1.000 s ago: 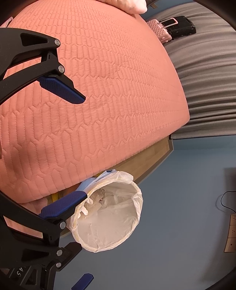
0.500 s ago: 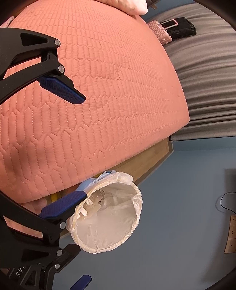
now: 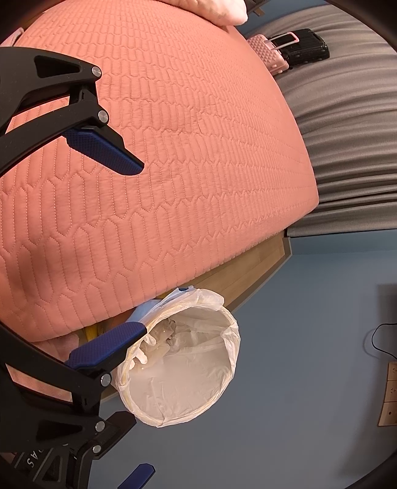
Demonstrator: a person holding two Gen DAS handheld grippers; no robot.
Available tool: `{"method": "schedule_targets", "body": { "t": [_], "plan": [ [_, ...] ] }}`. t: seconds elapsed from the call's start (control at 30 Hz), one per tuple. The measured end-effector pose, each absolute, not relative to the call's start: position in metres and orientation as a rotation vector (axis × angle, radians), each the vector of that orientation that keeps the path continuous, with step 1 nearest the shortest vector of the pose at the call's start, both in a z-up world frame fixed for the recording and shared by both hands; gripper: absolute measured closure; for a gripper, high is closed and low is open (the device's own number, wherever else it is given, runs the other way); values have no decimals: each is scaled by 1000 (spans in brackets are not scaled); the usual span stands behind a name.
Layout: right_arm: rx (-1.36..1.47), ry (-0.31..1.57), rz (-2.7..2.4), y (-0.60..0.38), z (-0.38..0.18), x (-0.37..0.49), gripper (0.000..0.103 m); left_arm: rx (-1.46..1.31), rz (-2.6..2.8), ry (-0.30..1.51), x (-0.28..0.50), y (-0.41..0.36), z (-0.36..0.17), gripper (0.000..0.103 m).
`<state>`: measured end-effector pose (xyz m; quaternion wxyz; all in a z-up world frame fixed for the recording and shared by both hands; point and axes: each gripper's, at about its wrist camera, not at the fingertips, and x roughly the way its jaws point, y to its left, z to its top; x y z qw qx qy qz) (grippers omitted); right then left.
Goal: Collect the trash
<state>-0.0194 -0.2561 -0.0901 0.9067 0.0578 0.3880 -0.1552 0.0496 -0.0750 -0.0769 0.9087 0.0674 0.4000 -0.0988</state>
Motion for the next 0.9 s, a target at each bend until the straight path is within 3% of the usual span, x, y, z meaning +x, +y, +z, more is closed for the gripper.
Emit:
{"method": "schedule_targets", "body": {
  "t": [0.9],
  "plan": [
    [121,797,-324,-254,-88,-21,5,144,-214,823,49,-78,-77,10]
  ]
}}
